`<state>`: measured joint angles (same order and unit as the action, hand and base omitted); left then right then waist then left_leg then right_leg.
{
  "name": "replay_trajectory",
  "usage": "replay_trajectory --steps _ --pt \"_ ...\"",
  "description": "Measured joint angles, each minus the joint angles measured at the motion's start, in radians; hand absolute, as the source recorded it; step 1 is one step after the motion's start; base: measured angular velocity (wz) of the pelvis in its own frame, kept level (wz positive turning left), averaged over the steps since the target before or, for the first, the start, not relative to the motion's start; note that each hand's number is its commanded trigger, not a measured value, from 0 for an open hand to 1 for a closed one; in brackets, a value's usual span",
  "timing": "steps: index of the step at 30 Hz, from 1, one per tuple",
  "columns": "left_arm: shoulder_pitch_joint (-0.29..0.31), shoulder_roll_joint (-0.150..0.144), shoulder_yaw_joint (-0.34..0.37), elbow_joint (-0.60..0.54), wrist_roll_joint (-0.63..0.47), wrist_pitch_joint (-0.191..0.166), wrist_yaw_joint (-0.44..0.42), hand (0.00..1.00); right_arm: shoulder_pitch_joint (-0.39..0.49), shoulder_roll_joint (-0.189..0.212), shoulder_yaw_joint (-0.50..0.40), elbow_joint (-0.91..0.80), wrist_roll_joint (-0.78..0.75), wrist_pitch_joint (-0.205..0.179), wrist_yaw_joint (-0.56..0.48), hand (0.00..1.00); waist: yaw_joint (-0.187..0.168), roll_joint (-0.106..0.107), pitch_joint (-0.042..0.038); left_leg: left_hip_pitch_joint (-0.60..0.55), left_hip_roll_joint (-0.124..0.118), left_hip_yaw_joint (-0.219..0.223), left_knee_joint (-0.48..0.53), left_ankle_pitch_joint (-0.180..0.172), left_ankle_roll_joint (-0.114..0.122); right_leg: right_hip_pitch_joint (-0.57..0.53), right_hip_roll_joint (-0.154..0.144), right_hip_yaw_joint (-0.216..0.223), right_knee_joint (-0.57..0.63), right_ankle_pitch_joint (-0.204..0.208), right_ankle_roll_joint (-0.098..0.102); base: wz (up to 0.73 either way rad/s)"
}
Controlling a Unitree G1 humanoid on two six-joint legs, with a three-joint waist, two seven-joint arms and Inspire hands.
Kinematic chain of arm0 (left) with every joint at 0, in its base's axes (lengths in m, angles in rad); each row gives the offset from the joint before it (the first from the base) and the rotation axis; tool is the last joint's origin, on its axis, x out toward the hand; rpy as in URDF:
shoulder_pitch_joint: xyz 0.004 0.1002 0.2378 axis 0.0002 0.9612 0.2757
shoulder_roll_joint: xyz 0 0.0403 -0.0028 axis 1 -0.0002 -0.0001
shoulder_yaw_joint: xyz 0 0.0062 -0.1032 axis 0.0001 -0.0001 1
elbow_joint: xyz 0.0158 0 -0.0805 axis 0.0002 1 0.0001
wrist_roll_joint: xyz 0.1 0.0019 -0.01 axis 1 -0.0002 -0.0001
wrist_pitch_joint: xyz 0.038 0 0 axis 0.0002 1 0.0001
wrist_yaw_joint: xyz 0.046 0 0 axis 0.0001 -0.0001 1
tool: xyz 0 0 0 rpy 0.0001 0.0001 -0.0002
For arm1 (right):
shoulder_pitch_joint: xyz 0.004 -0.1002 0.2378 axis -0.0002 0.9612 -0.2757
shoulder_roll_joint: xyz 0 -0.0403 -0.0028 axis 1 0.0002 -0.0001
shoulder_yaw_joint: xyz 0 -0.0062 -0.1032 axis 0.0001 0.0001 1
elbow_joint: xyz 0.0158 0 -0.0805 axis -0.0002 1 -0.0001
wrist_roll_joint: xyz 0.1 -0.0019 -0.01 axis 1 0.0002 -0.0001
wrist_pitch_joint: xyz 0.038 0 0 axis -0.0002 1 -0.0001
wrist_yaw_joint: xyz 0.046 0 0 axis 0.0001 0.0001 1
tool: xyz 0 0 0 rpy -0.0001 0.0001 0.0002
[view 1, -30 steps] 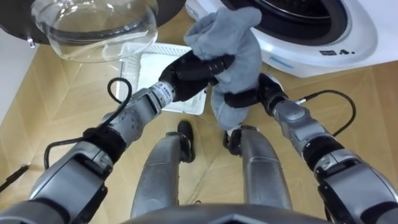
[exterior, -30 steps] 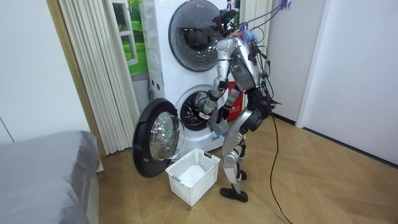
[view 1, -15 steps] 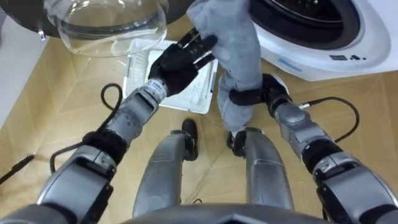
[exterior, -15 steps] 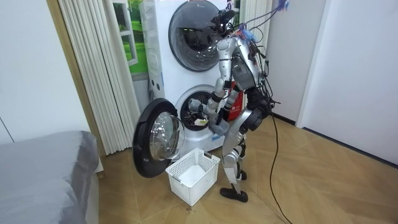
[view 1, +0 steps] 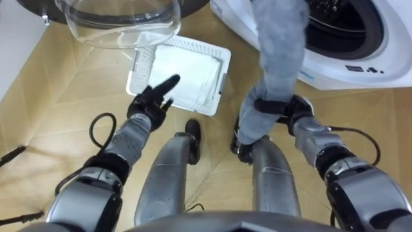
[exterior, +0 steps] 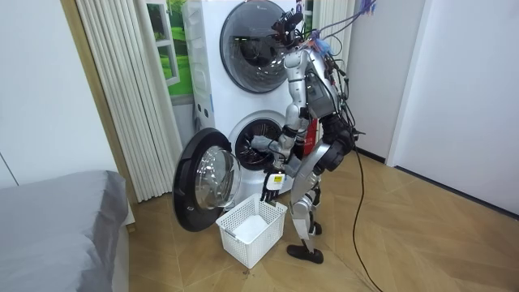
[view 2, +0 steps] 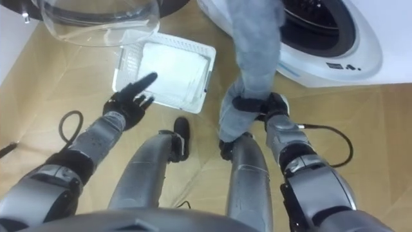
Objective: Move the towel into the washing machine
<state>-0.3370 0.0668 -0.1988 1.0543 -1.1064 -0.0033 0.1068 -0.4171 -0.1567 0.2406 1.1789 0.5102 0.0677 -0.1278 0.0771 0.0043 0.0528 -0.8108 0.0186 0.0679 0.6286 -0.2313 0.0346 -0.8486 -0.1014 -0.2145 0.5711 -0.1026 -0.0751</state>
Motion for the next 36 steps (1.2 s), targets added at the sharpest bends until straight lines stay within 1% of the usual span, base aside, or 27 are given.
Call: replay_trajectory --steps 1,3,5,7,9,10,11,13,14,15,16,17,19,20,21,22,25,26,28,29,30,31,32,33,34,36 --pt "0.0 0.0 0.0 0.009 0.004 0.003 0.018 0.0 -0.005 -0.003 -0.008 0.008 0.047 0.011 0.001 1.0 -0.003 0.0 0.0003 -0.002 -0.002 -0.004 -0.001 0.002 0.0 0.0 -0.003 -0.005 0.001 0.0 0.0 0.08" --pt "-0.002 0.0 -0.002 0.015 0.005 0.008 0.043 0.0 -0.017 -0.011 -0.026 0.024 0.129 0.036 0.008 1.0 -0.008 -0.002 0.0016 -0.007 -0.014 -0.016 -0.003 0.007 -0.001 -0.002 -0.006 -0.01 0.002 -0.001 0.001 0.15" --pt "-0.002 0.001 -0.004 0.015 0.01 0.014 0.062 0.0 -0.032 -0.02 -0.049 0.027 0.18 0.059 0.012 1.0 -0.011 -0.009 0.0034 -0.014 -0.016 -0.017 -0.003 0.011 0.0 -0.01 -0.01 -0.011 0.007 -0.001 0.001 0.1" --pt "-0.008 0.0 -0.01 0.027 0.046 0.03 0.081 0.0 -0.074 -0.037 -0.067 0.069 0.244 0.066 0.035 1.0 -0.017 -0.015 0.0075 -0.017 -0.017 -0.015 -0.003 0.014 0.002 -0.015 -0.018 -0.012 0.016 -0.003 0.002 0.05" --pt "-0.007 0.001 -0.012 0.027 0.052 0.035 0.085 0.0 -0.087 -0.058 -0.067 0.076 0.28 0.067 0.041 1.0 -0.015 -0.02 0.0083 -0.017 -0.019 -0.015 -0.003 0.015 0.003 -0.015 -0.02 -0.012 0.018 -0.003 0.002 0.02" --pt "-0.007 0.003 -0.014 0.027 0.057 0.039 0.087 0.0 -0.093 -0.071 -0.067 0.076 0.303 0.07 0.047 1.0 -0.014 -0.026 0.0089 -0.016 -0.026 -0.016 -0.003 0.015 0.003 -0.015 -0.021 -0.011 0.021 -0.003 0.003 0.0" --pt "-0.006 0.004 -0.013 0.027 0.069 0.042 0.089 0.0 -0.095 -0.077 -0.067 0.075 0.31 0.074 0.053 1.0 -0.014 -0.031 0.0088 -0.015 -0.027 -0.016 -0.003 0.015 0.003 -0.016 -0.022 -0.01 0.021 -0.004 0.003 0.0" --pt "-0.006 0.008 -0.013 0.019 0.128 0.049 0.099 0.0 -0.102 -0.099 -0.067 0.074 0.35 0.097 0.077 1.0 -0.007 -0.056 0.0083 -0.019 -0.028 -0.016 -0.003 0.016 0.002 -0.022 -0.021 -0.008 0.025 -0.004 0.003 0.0" --pt "-0.006 0.01 -0.012 0.019 0.137 0.049 0.1 0.0 -0.105 -0.104 -0.067 0.076 0.361 0.103 0.083 1.0 -0.003 -0.063 0.0079 -0.02 -0.028 -0.016 -0.002 0.016 0.002 -0.023 -0.021 -0.008 0.025 -0.004 0.003 0.0" --pt "-0.005 0.015 -0.015 0.018 0.138 0.051 0.099 0.0 -0.116 -0.118 -0.066 0.094 0.392 0.11 0.1 1.0 0.001 -0.073 0.0082 -0.024 -0.027 -0.016 0.0 0.016 0.002 -0.025 -0.019 -0.008 0.024 -0.004 0.003 0.03" --pt "-0.005 0.022 -0.032 0.019 0.139 0.054 0.098 0.0 -0.126 -0.134 -0.066 0.112 0.414 0.115 0.109 1.0 0.005 -0.078 0.0078 -0.026 -0.028 -0.016 0.001 0.016 0.002 -0.026 -0.019 -0.01 0.023 -0.004 0.003 0.03" --pt "-0.005 0.027 -0.041 0.019 0.142 0.056 0.098 0.0 -0.129 -0.143 -0.066 0.112 0.426 0.12 0.109 1.0 0.008 -0.08 0.0078 -0.027 -0.029 -0.018 0.002 0.016 0.002 -0.026 -0.02 -0.01 0.023 -0.004 0.003 0.04" --pt "-0.003 0.044 -0.051 0.019 0.165 0.063 0.096 0.0 -0.157 -0.178 -0.067 0.11 0.446 0.141 0.11 1.0 0.007 -0.081 0.0081 -0.032 -0.031 -0.021 0.006 0.016 0.003 -0.029 -0.02 -0.011 0.026 -0.004 0.004 0.0" --pt "-0.002 0.048 -0.051 0.018 0.164 0.064 0.097 0.0 -0.164 -0.186 -0.067 0.107 0.46 0.144 0.11 1.0 0.005 -0.083 0.0086 -0.033 -0.031 -0.021 0.007 0.016 0.003 -0.03 -0.02 -0.011 0.028 -0.005 0.005 0.0" --pt "0.008 0.059 -0.053 0.005 0.161 0.064 0.097 0.0 -0.178 -0.199 -0.07 0.098 0.491 0.15 0.11 1.0 0.002 -0.089 0.0101 -0.034 -0.032 -0.019 0.011 0.016 0.004 -0.033 -0.021 -0.009 0.035 -0.006 0.007 0.0" --pt "0.021 0.074 -0.06 -0.005 0.159 0.063 0.097 0.0 -0.197 -0.206 -0.08 0.088 0.533 0.157 0.11 1.0 0.002 -0.099 0.01 -0.034 -0.032 -0.016 0.011 0.016 0.005 -0.035 -0.024 -0.006 0.037 -0.007 0.007 0.0" --pt "0.033 0.1 -0.083 -0.007 0.163 0.063 0.099 0.0 -0.255 -0.23 -0.089 0.075 0.647 0.171 0.11 1.0 -0.009 -0.116 0.0088 -0.032 -0.033 -0.016 0.014 0.016 0.005 -0.034 -0.029 -0.008 0.042 -0.008 0.007 0.03" --pt "0.035 0.102 -0.084 -0.007 0.165 0.063 0.099 0.0 -0.259 -0.233 -0.089 0.066 0.662 0.173 0.11 1.0 -0.01 -0.119 0.0093 -0.032 -0.034 -0.015 0.015 0.017 0.006 -0.034 -0.03 -0.008 0.043 -0.008 0.007 0.04" --pt "0.046 0.104 -0.094 -0.017 0.199 0.062 0.101 0.0 -0.27 -0.234 -0.089 0.04 0.709 0.177 0.109 1.0 -0.013 -0.13 0.0138 -0.032 -0.04 -0.015 0.02 0.017 0.008 -0.036 -0.036 -0.008 0.054 -0.011 0.01 0.05" --pt "0.05 0.105 -0.095 -0.022 0.207 0.061 0.101 0.0 -0.27 -0.234 -0.091 0.031 0.714 0.18 0.108 1.0 -0.014 -0.135 0.0137 -0.034 -0.041 -0.015 0.019 0.018 0.009 -0.039 -0.037 -0.007 0.057 -0.011 0.01 0.03" --pt "0.056 0.109 -0.094 -0.031 0.21 0.06 0.101 0.0 -0.271 -0.234 -0.098 0.013 0.729 0.192 0.108 1.0 -0.017 -0.147 0.0131 -0.039 -0.045 -0.016 0.02 0.019 0.011 -0.047 -0.039 -0.007 0.062 -0.013 0.01 0.04" --pt "0.059 0.113 -0.089 -0.044 0.217 0.059 0.105 0.0 -0.271 -0.234 -0.106 -0.001 0.747 0.199 0.108 0.97 -0.022 -0.155 0.0121 -0.043 -0.047 -0.016 0.024 0.019 0.012 -0.052 -0.043 -0.007 0.069 -0.015 0.011 0.06" --pt "0.068 0.114 -0.088 -0.044 0.217 0.058 0.106 0.0 -0.272 -0.234 -0.113 -0.005 0.75 0.201 0.107 0.57 -0.027 -0.157 0.011 -0.046 -0.047 -0.015 0.026 0.019 0.013 -0.053 -0.051 -0.009 0.071 -0.016 0.012 0.16" --pt "0.07 0.115 -0.084 -0.05 0.227 0.053 0.108 0.0 -0.283 -0.234 -0.128 -0.008 0.768 0.211 0.099 0.04 -0.039 -0.159 0.0112 -0.05 -0.048 -0.017 0.027 0.022 0.018 -0.056 -0.054 -0.011 0.077 -0.019 0.016 0.19" --pt "0.075 0.115 -0.081 -0.055 0.235 0.045 0.111 0.0 -0.295 -0.234 -0.139 -0.011 0.803 0.217 0.083 0.0 -0.049 -0.162 0.0121 -0.054 -0.052 -0.013 0.027 0.025 0.023 -0.062 -0.057 -0.006 0.084 -0.021 0.019 0.16" --pt "0.086 0.112 -0.078 -0.073 0.237 0.039 0.128 0.0 -0.309 -0.234 -0.147 -0.026 0.856 0.221 0.053 0.0 -0.049 -0.166 0.0114 -0.052 -0.054 -0.009 0.029 0.024 0.027 -0.064 -0.06 0.0 0.087 -0.021 0.022 0.0"
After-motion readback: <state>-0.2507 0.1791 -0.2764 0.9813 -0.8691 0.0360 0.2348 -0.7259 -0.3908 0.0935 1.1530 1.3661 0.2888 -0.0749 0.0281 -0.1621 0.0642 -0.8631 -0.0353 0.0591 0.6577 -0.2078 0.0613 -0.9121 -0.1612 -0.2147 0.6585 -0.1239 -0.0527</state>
